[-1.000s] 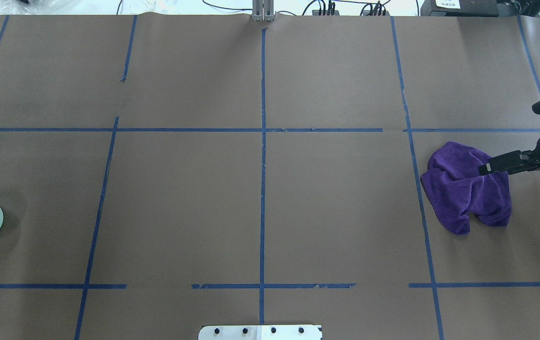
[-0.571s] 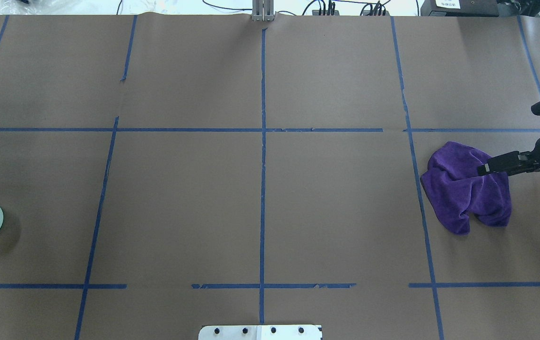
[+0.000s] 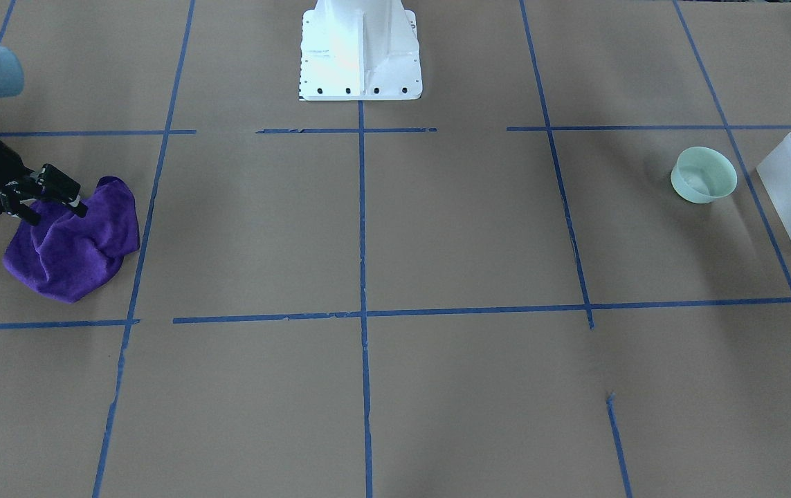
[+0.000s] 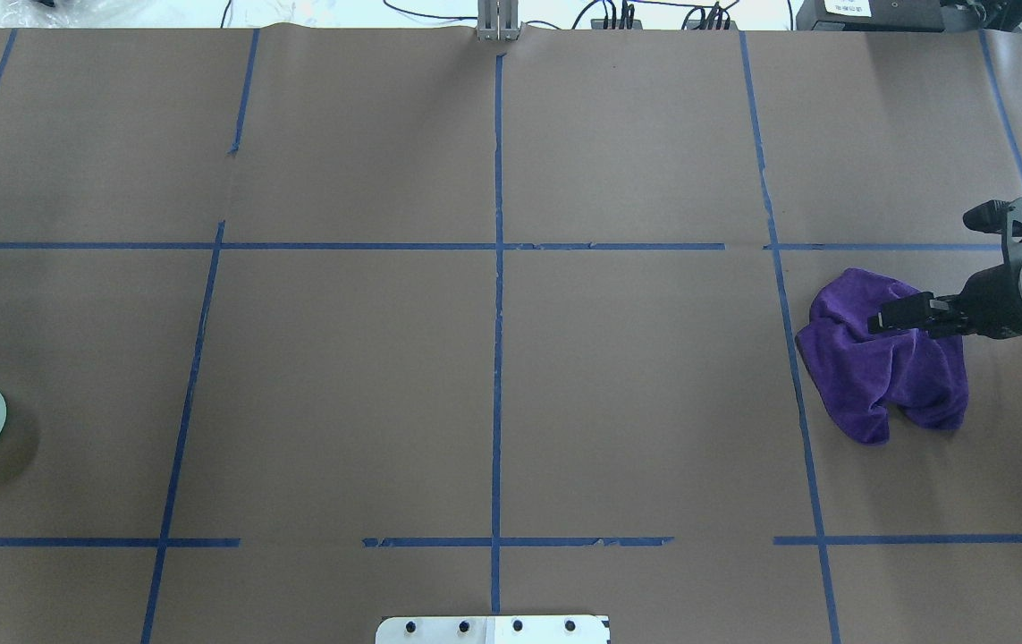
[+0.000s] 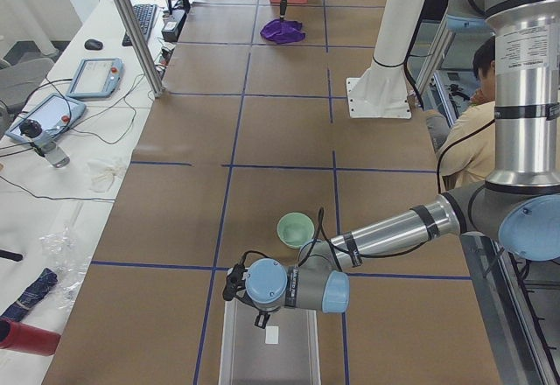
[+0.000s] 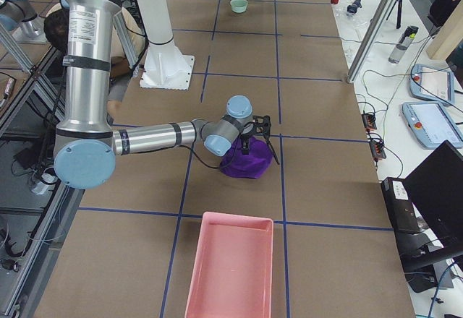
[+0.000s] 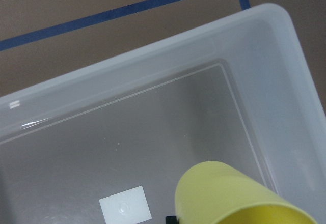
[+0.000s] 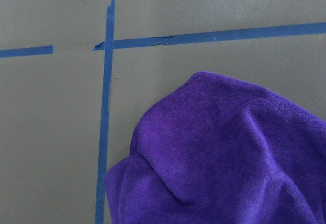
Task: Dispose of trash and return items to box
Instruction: 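Release the cup in the clear bin while the right gripper grasps the purple cloth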
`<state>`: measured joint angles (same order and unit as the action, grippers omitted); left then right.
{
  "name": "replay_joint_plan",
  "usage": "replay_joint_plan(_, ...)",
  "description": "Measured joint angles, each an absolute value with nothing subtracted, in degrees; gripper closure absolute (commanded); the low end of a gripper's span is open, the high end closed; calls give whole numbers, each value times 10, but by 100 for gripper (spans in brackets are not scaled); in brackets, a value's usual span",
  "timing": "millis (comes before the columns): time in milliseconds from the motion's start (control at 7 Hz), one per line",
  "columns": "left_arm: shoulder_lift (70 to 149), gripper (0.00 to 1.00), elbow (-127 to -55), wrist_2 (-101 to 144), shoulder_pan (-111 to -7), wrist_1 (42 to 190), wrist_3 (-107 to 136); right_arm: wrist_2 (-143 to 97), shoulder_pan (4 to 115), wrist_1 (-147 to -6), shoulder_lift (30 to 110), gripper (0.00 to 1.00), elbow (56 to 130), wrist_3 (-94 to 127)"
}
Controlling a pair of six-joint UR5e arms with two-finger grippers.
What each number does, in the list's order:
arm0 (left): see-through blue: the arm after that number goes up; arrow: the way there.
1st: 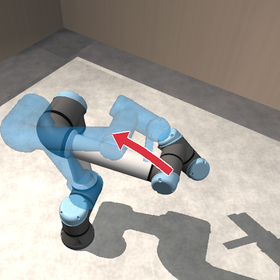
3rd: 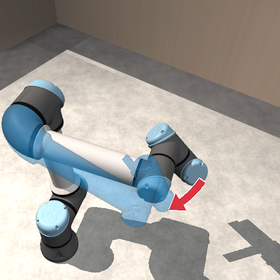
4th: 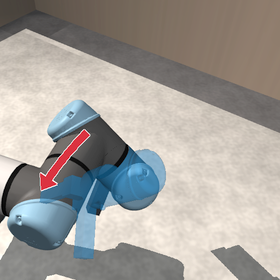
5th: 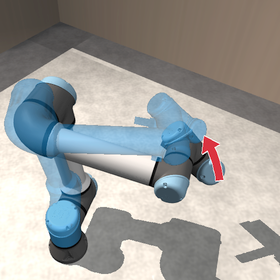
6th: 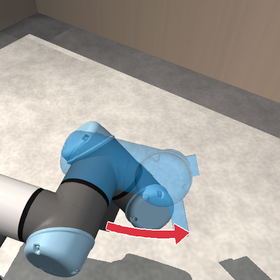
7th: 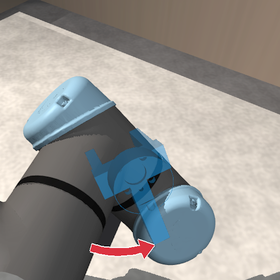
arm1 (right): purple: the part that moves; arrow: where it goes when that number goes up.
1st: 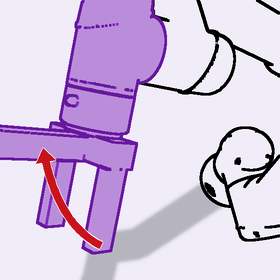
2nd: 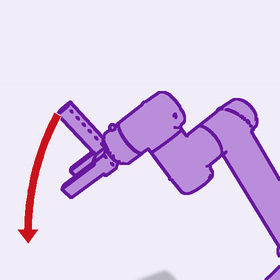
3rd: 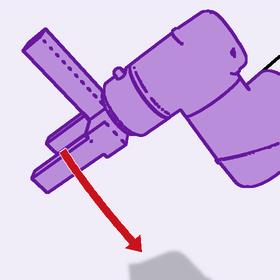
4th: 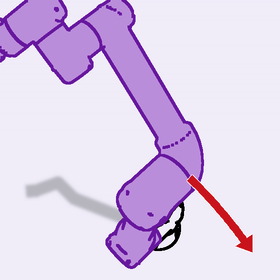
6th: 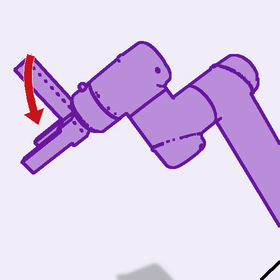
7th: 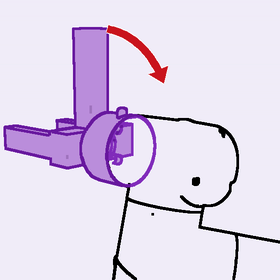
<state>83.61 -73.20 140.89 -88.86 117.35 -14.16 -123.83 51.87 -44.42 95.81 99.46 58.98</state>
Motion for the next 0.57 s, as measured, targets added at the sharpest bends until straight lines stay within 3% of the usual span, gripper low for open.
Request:
replay_joint_plan(143,836,32,-736,1414,-884,1174,-142,-1212,503,-446,958,13,990,597)
replay_joint_plan(286,836,30,-751,1414,-883,1173,-141,-1199,496,-446,958,33,985,600)
replay_joint_plan(429,836,30,-776,1414,-883,1169,-137,-1194,492,-446,958,99,980,601)
replay_joint_plan(571,836,30,-815,1413,-883,1163,-111,-1190,491,-445,959,100,976,602)
